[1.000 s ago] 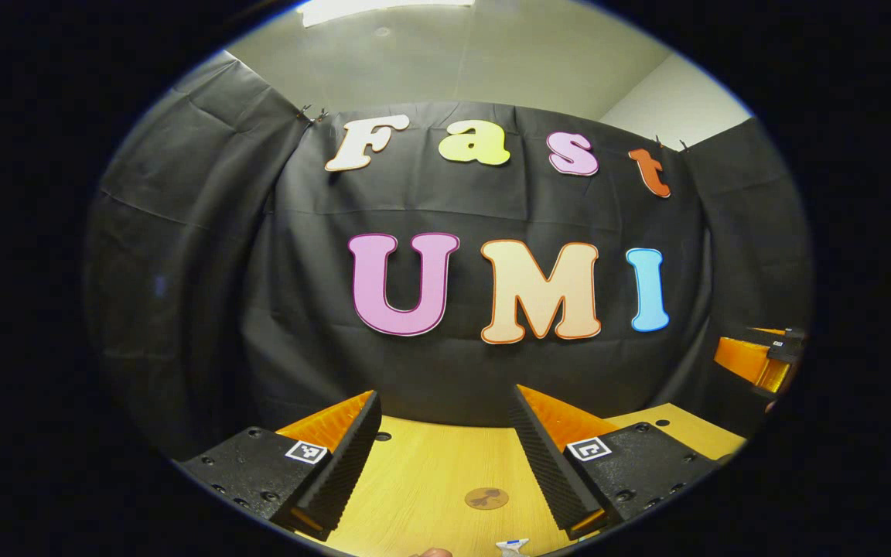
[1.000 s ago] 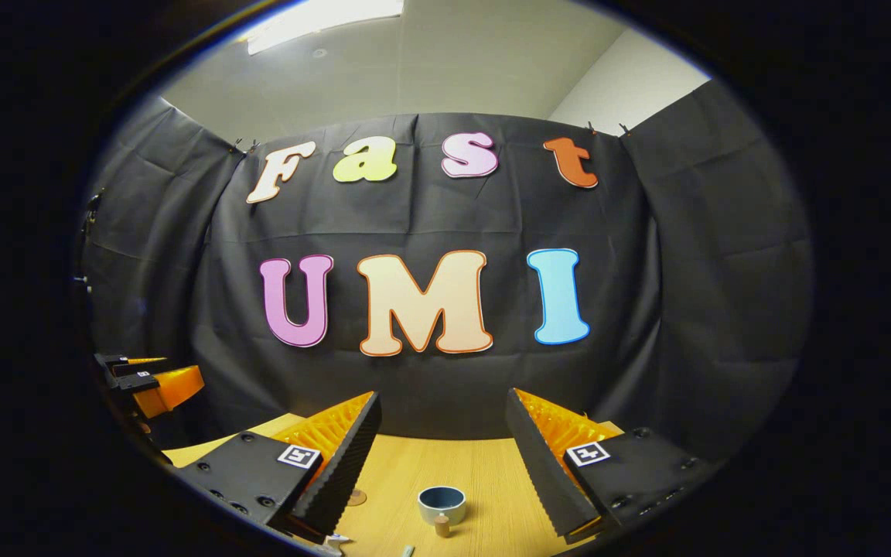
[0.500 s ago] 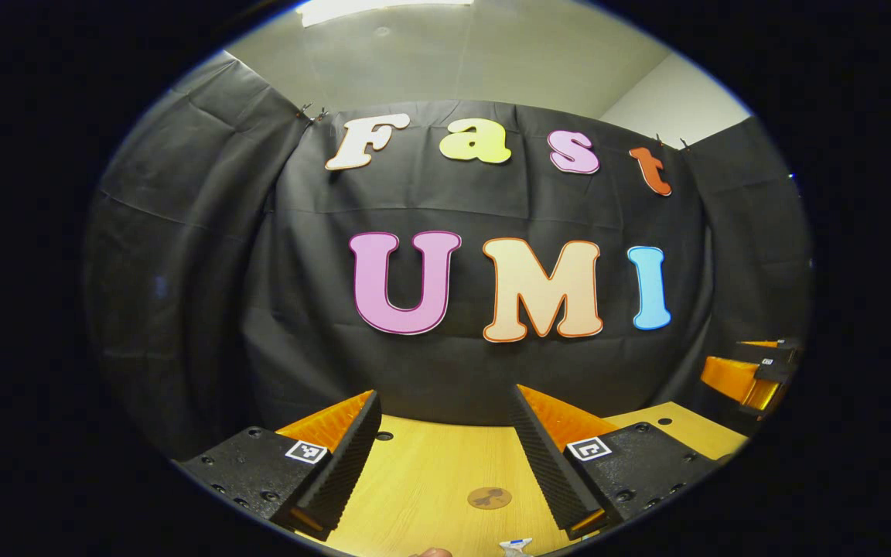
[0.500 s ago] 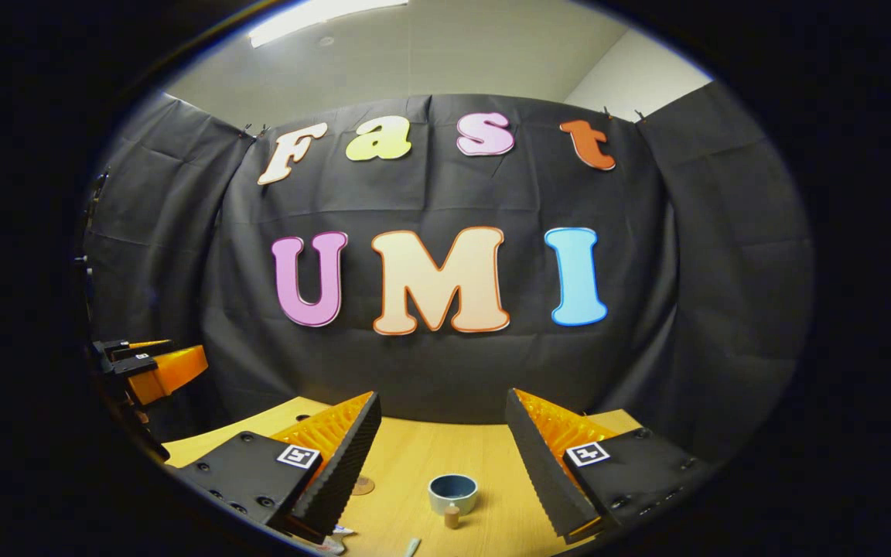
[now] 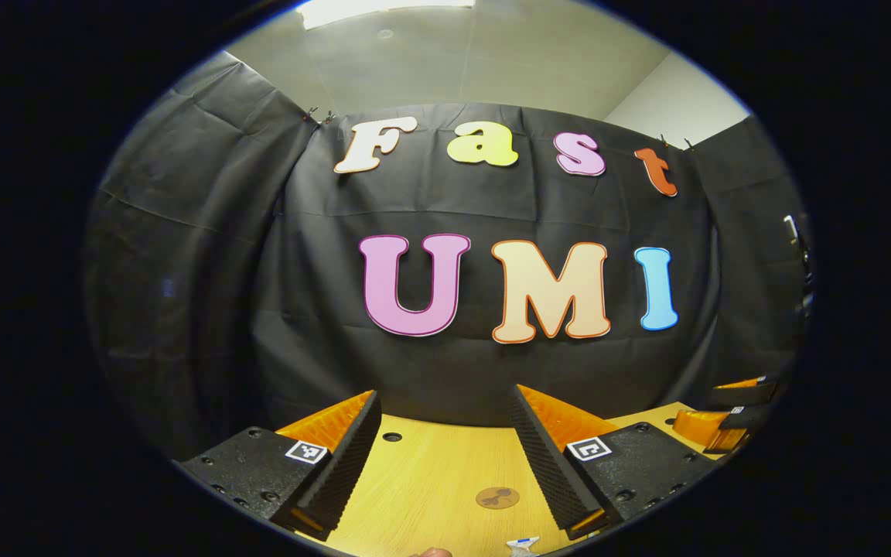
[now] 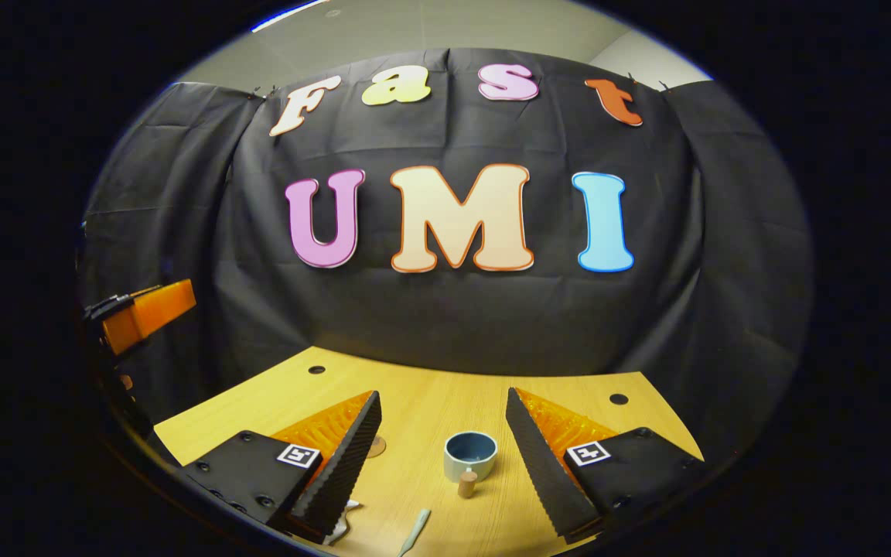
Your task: Put the toothbrush and toothpaste on the desktop into the cup, then pick up the cup and place it on the coaster on the desktop.
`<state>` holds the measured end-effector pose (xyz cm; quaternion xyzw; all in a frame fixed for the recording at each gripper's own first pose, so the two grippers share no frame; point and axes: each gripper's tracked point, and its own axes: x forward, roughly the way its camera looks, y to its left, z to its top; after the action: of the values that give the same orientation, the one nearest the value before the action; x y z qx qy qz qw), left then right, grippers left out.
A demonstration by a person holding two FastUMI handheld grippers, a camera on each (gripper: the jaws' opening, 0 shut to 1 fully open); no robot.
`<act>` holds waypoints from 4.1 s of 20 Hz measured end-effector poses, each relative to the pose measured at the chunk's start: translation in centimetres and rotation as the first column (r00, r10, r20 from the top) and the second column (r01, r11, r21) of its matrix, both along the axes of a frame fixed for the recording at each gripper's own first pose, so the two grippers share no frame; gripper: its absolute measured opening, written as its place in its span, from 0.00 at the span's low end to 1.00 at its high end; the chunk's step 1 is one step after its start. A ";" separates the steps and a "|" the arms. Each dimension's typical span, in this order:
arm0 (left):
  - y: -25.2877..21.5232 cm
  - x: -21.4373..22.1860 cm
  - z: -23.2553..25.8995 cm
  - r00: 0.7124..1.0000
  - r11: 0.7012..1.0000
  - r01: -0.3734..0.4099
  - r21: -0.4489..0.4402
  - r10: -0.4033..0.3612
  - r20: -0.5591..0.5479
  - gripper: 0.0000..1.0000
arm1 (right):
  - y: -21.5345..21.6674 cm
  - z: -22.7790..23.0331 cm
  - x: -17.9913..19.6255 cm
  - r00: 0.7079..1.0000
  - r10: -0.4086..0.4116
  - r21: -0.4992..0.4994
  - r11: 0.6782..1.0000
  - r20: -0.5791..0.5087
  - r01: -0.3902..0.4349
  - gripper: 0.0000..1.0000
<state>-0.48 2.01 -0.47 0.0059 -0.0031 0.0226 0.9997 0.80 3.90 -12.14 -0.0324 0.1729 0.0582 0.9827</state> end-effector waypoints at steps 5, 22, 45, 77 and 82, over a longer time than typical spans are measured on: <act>1.4 -0.5 -0.5 1.000 1.000 -0.025 0.008 0.025 -0.009 0.96 | 0.9 -5.7 -1.0 0.982 0.030 -0.014 0.999 -0.185 -0.033 1.00; 5.0 -0.1 -2.6 0.995 0.997 -0.078 0.011 0.079 -0.067 0.96 | 0.6 -20.8 -5.5 0.782 -0.004 -0.093 0.993 -0.623 -0.069 1.00; 8.5 0.5 -5.1 0.985 0.993 -0.120 -0.005 0.118 -0.123 0.98 | 0.3 -28.8 -9.6 0.475 -0.069 -0.156 0.977 -0.877 -0.146 0.87; -9.6 -4.7 -26.5 0.694 0.969 0.203 -0.140 -0.243 -0.677 0.97 | 0.2 -28.7 -9.1 0.521 0.092 -0.034 0.973 -0.849 -0.227 0.07; -10.8 -6.6 -31.4 0.576 0.968 0.191 -0.164 -0.246 -0.779 0.97 | 0.2 -28.7 -9.1 0.531 0.114 -0.021 0.970 -0.839 -0.242 0.07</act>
<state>-7.11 -8.77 -31.84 -0.0157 0.4406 -0.1056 0.8913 -8.28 4.10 -40.80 -0.0847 0.6165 0.1549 0.7674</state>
